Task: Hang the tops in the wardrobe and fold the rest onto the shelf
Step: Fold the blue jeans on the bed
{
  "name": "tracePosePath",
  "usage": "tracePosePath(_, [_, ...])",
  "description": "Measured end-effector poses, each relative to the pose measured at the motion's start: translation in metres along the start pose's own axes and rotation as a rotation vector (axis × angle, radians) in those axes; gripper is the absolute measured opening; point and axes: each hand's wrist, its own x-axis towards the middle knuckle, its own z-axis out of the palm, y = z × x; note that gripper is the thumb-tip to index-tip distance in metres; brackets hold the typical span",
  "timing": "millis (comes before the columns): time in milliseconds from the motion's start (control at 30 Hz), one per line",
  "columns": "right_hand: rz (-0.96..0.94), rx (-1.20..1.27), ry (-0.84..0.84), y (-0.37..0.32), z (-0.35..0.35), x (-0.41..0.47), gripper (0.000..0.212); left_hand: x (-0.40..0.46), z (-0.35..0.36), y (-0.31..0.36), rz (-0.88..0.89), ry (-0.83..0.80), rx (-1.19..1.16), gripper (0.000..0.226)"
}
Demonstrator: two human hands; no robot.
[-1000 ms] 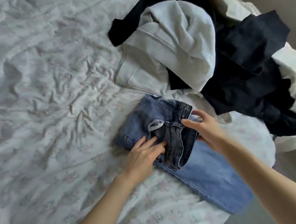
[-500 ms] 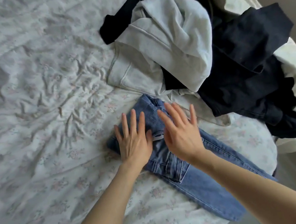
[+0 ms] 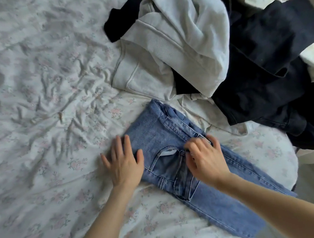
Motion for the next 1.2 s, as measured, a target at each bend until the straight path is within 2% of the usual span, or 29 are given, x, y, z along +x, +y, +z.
tracePosePath(100, [0.068, 0.090, 0.061, -0.012, -0.013, 0.057, 0.020, 0.025, -0.018, -0.001, -0.066, 0.015, -0.094, 0.064])
tracePosePath(233, [0.182, 0.163, -0.169, -0.030, -0.007, 0.132, 0.033, 0.036, -0.020, -0.004, -0.008, -0.019, -0.056, 0.074])
tracePosePath(367, [0.181, -0.052, -0.280, -0.033, 0.010, 0.157, 0.041, 0.035, -0.013, -0.009, -0.018, -0.006, 0.011, 0.080])
tracePosePath(467, [0.051, -0.130, -0.267, -0.021, 0.017, 0.154, 0.064, 0.036, -0.012, -0.009, -0.032, -0.039, 0.049, 0.084])
tracePosePath(600, [-0.235, -0.079, -0.573, -0.002, 0.012, 0.163, 0.094, 0.046, -0.023, -0.009, -0.092, -0.184, 0.039, 0.087])
tracePosePath(700, [-0.217, -0.025, -0.687, 0.008, 0.004, 0.179, 0.104, 0.048, -0.032, -0.009, -0.063, -0.239, -0.118, 0.074])
tracePosePath(800, [-0.050, 0.242, -0.720, 0.009, -0.004, 0.186, 0.100, 0.037, -0.042, -0.011, -0.045, -0.248, -0.434, 0.049])
tracePosePath(900, [0.112, 0.398, -0.795, 0.014, -0.013, 0.177, 0.102, 0.022, -0.053, -0.007, 0.009, -0.234, -0.563, 0.034])
tracePosePath(967, [0.163, 0.472, -0.780, 0.013, -0.025, 0.167, 0.093, 0.012, -0.064, -0.001, 0.029, -0.218, -0.617, 0.030])
tracePosePath(1133, [0.149, 0.496, -0.441, -0.013, -0.068, 0.158, 0.060, 0.000, -0.109, 0.000, -0.012, -0.086, -0.805, 0.025])
tracePosePath(1200, [0.129, 0.494, -0.379, -0.026, -0.089, 0.158, 0.052, -0.006, -0.130, -0.002, 0.001, -0.054, -0.789, 0.025])
